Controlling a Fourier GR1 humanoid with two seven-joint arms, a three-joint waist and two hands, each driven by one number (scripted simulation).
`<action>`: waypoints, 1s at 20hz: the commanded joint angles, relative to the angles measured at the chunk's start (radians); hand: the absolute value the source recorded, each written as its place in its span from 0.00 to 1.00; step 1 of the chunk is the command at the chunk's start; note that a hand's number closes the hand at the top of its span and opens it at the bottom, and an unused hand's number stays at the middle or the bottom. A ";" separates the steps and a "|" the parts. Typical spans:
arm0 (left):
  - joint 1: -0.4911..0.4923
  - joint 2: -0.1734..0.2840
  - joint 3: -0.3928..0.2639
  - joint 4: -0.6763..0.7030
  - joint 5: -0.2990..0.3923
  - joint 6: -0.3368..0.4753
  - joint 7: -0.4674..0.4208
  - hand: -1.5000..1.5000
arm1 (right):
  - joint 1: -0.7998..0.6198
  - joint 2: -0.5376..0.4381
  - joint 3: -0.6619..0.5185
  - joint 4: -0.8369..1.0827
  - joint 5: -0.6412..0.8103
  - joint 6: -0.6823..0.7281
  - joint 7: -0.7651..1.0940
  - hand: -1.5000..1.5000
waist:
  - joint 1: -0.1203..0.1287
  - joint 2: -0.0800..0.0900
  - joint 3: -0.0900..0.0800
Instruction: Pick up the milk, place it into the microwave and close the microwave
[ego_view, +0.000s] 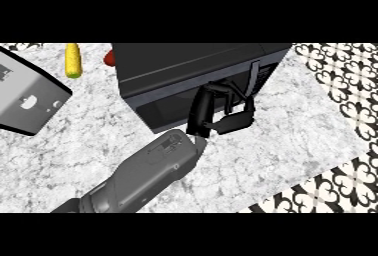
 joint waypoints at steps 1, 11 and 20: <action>-0.064 0.000 0.037 0.064 0.029 -0.009 -0.027 1.00 | -0.011 -0.010 -0.002 -0.002 -0.030 -0.001 0.012 0.00 | -0.014 0.012 0.002; -0.053 0.000 0.028 0.093 0.088 -0.024 -0.099 1.00 | -0.025 -0.044 -0.019 -0.010 -0.089 -0.013 0.047 0.00 | -0.025 0.018 0.001; -0.054 0.000 0.012 0.110 0.126 -0.032 -0.155 1.00 | -0.045 -0.090 -0.045 -0.013 -0.138 -0.013 0.074 0.00 | -0.027 0.017 0.001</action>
